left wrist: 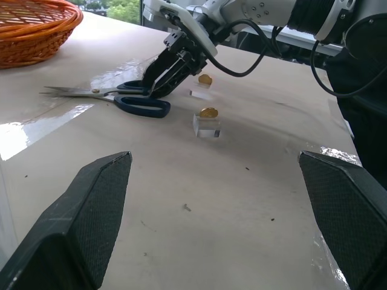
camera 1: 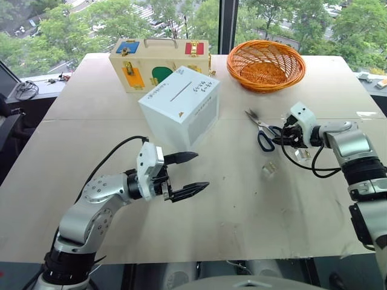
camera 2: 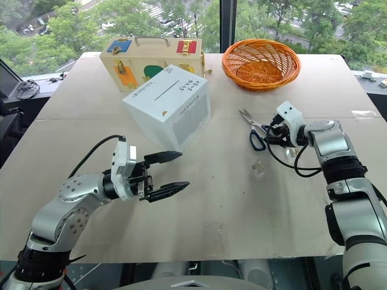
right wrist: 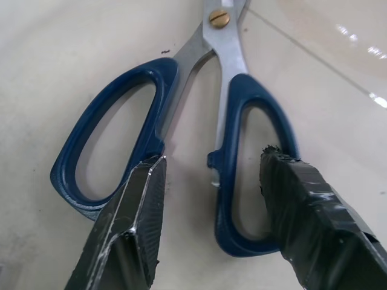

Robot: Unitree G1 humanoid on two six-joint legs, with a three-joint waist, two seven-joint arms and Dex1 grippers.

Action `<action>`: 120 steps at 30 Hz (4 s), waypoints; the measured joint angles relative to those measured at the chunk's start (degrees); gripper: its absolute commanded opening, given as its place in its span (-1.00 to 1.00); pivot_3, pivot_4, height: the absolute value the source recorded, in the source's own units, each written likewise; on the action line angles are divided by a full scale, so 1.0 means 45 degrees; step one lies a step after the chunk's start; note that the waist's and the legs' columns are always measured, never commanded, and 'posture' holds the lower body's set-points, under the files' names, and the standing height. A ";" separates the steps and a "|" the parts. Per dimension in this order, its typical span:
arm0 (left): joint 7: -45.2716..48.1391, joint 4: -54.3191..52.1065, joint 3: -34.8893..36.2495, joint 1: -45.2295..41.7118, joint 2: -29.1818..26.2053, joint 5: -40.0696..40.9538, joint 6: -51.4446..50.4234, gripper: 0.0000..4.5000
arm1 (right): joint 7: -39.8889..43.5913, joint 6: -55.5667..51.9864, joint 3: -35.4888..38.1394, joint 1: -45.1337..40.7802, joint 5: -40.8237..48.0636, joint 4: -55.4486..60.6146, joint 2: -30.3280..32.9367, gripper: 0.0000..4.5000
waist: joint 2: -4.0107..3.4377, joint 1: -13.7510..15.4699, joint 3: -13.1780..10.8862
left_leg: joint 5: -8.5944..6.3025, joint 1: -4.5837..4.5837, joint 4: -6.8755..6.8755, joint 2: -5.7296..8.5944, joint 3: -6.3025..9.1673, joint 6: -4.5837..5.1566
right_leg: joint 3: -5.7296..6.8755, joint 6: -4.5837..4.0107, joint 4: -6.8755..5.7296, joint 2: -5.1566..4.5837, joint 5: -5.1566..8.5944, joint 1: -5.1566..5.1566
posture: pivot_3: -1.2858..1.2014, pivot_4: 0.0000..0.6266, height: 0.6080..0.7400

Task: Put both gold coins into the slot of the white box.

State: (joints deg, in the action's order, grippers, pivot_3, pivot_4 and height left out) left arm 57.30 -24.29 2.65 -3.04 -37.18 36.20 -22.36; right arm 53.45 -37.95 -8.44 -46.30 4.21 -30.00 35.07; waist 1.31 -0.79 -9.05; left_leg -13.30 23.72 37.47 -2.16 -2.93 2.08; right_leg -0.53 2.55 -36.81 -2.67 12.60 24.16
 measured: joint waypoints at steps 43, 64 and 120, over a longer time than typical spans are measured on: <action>0.0077 0.0000 -0.0197 -0.0030 0.0061 -0.0027 0.0105 1.00 | -0.2473 -0.2341 -0.0538 0.0525 -0.0413 0.2247 -0.1221 -0.35 | 0.0080 -0.0025 0.0072 | -0.0001 -0.0094 -0.0008 -0.0013 0.0008 0.0000 | 0.0009 -0.0052 -0.0002 0.0001 0.0033 -0.0092 | 0.03 -0.52 1.00; -0.0037 -0.0001 -0.0204 -0.0069 0.0081 -0.0035 0.0101 1.00 | -0.1007 -0.2932 0.0154 0.0665 0.0164 0.3783 0.0757 -0.97 | 0.0054 0.0127 0.0057 | -0.0001 0.0017 -0.0012 0.0000 0.0011 0.0001 | 0.0019 -0.0050 0.0015 -0.0042 0.0032 0.0005 | 0.03 -0.52 1.00; -0.0561 -0.0489 -0.0224 -0.0238 0.0293 0.0021 -0.0155 1.00 | 0.1494 0.1102 0.0534 -0.4654 -0.0944 -0.4511 -0.0520 -0.85 | -0.0073 0.0015 0.0000 | 0.0000 0.0047 -0.0035 0.0007 -0.0002 0.0003 | 0.0011 0.0004 0.0014 -0.0057 0.0001 0.0032 | 0.03 -0.52 1.00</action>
State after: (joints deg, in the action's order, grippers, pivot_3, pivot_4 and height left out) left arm 54.78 -26.49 1.64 -4.11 -35.86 36.30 -23.06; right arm 60.17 -32.99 -6.04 -67.24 -0.04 -50.30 32.73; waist 0.99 -0.72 -9.05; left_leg -13.30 23.93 37.31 -2.13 -2.94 2.09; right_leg -0.48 2.57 -36.74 -2.93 12.60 24.30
